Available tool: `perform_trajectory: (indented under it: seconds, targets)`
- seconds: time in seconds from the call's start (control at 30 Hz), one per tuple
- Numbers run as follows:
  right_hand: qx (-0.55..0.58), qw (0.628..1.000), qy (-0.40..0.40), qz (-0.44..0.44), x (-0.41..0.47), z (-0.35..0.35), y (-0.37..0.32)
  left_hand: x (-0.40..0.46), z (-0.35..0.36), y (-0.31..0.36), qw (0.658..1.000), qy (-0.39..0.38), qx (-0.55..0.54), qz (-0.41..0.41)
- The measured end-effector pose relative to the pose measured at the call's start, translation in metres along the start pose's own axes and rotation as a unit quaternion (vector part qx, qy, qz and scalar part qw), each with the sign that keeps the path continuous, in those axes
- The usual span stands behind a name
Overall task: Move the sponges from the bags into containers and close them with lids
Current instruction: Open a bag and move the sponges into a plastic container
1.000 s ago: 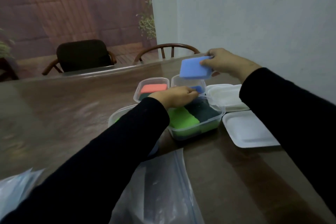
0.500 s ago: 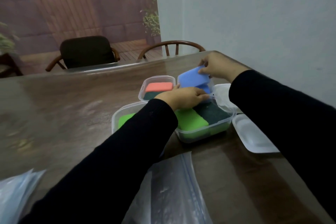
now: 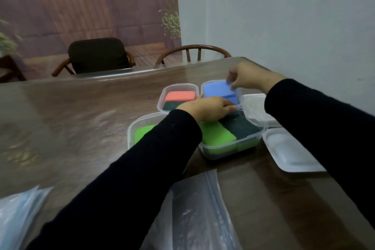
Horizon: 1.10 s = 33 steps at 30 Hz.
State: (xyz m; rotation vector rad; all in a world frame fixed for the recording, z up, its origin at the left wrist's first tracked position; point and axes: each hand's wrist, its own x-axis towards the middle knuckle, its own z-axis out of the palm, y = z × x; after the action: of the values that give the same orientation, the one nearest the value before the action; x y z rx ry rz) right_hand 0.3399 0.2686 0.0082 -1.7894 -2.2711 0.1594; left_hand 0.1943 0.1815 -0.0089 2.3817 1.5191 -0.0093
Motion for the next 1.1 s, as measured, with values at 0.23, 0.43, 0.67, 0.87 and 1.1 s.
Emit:
perform_trajectory:
  seconds: [0.23, 0.43, 0.67, 0.87, 1.1]
  targets:
    - [-0.193, 0.981, -0.001, -0.025, -0.003, 0.011, -0.008, -0.004, -0.001, 0.002, 1.0, 0.005, -0.001, 0.001]
    - [-0.093, 0.995, 0.01, -0.021, 0.01, 0.005, -0.014, -0.004, -0.001, 0.0, 1.0, 0.004, -0.007, 0.005]
    - [-0.068, 0.992, -0.093, -0.051, 0.005, 0.018, -0.026, 0.008, 0.0, -0.004, 0.999, -0.018, 0.011, 0.032]
    - [-0.114, 0.979, -0.167, -0.011, 0.014, 0.02, -0.035, 0.015, 0.004, -0.009, 0.999, -0.013, -0.013, 0.045]
    - [-0.071, 0.987, -0.14, 0.012, 0.009, 0.011, -0.037, 0.008, -0.004, -0.003, 0.998, -0.017, -0.041, 0.033]
